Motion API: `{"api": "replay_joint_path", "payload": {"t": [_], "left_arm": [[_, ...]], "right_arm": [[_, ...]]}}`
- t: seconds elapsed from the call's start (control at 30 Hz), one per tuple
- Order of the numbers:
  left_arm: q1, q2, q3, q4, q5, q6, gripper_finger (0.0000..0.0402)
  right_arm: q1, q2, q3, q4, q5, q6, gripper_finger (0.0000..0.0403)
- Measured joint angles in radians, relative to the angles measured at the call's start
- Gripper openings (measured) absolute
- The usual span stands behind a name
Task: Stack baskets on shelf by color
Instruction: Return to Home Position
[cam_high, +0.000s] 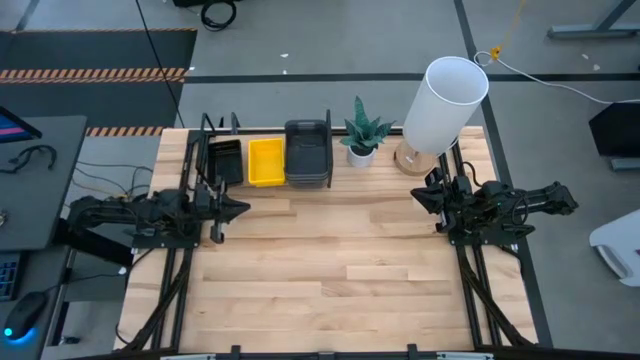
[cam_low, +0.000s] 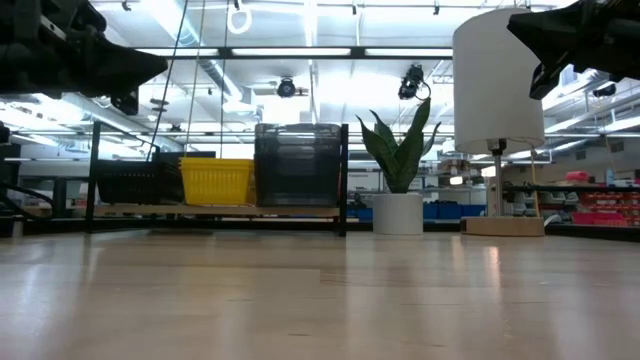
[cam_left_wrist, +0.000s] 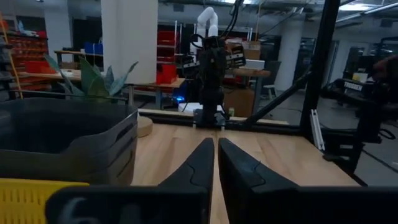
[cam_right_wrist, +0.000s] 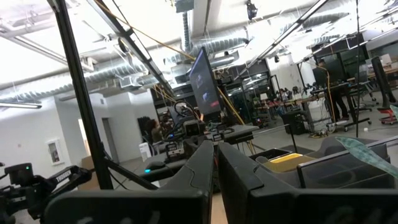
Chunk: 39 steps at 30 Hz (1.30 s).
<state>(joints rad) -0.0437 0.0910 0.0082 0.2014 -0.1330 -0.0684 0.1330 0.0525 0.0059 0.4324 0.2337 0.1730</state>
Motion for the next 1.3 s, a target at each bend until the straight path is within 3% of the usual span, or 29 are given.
{"api": "replay_joint_path", "payload": {"t": [1.3], "left_arm": [[0.000, 0.000, -0.001, 0.004, 0.000, 0.028, 0.0030]], "right_arm": [[-0.052, -0.045, 0.000, 0.000, 0.000, 0.000, 0.0027]]}}
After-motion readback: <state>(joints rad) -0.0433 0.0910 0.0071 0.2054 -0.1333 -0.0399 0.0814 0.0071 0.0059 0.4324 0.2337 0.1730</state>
